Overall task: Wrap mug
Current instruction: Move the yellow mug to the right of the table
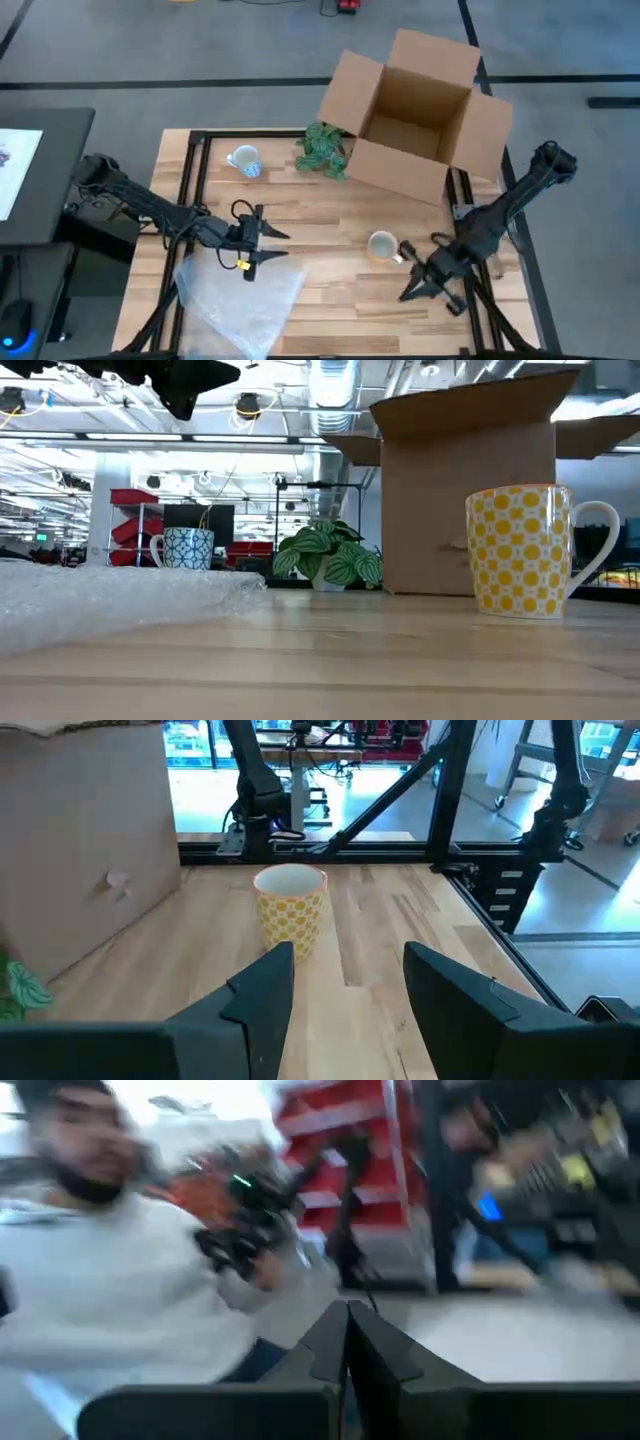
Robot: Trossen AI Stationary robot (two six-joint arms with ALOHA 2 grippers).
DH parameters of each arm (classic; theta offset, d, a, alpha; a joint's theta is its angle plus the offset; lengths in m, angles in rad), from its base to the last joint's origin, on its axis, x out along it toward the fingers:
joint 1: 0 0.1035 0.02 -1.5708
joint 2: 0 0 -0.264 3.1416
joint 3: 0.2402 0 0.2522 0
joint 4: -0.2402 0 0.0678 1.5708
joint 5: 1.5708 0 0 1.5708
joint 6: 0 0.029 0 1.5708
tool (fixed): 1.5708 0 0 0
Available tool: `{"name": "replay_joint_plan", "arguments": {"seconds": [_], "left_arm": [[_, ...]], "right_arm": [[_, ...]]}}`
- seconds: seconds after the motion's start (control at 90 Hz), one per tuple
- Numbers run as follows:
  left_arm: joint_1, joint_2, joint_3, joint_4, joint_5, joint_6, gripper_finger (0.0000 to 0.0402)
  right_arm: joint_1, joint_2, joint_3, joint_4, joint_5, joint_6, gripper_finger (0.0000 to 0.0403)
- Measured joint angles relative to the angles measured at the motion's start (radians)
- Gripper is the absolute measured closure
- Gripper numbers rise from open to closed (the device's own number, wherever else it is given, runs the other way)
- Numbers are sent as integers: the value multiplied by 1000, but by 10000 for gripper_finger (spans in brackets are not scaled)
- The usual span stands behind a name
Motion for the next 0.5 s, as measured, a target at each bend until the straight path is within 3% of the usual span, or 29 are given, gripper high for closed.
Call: {"name": "replay_joint_plan", "arguments": {"seconds": [0.167,0.244,0.367,0.5], "left_arm": [[0,0,0,0,0,0,232],[0,0,0,0,0,-1,232],[0,0,0,-3,0,-5,232],[0,5,0,-9,0,-16,232]], "right_arm": [[-66,189,314,-689,44,241,358],[-104,267,420,-934,40,291,329],[-166,369,523,-1194,20,294,283],[-221,450,555,-1344,11,294,238]]}}
